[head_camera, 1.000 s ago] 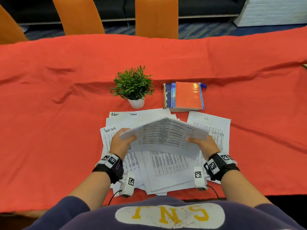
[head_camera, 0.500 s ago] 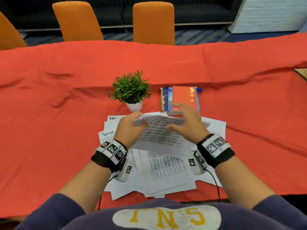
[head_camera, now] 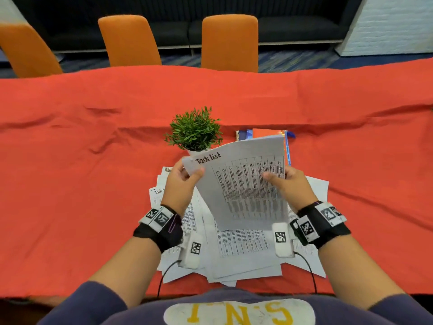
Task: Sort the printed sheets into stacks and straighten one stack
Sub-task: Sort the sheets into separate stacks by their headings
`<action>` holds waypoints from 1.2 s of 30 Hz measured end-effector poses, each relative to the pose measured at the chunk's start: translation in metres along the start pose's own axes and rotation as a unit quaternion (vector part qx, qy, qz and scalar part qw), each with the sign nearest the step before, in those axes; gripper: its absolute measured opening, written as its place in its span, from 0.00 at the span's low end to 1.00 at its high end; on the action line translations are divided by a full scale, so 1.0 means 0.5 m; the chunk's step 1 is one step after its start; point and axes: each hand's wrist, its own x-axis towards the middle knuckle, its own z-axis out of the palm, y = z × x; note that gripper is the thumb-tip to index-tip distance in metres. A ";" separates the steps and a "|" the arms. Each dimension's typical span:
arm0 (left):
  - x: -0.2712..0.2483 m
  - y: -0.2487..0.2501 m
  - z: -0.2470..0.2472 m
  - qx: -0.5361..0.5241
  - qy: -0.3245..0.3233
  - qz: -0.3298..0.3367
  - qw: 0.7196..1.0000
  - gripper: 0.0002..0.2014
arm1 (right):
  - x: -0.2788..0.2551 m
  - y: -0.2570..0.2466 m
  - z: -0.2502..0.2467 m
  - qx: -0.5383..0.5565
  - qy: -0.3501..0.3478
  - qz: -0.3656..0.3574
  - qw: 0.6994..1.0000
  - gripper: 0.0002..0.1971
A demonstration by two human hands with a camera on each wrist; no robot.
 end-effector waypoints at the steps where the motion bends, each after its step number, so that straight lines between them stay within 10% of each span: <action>1: -0.004 -0.001 0.011 -0.020 0.009 -0.001 1.000 0.08 | -0.006 0.005 0.010 0.027 -0.007 0.016 1.000 0.06; 36: -0.059 -0.074 0.068 -0.045 0.132 0.023 0.990 0.16 | -0.030 0.080 0.047 0.045 -0.090 0.075 0.992 0.18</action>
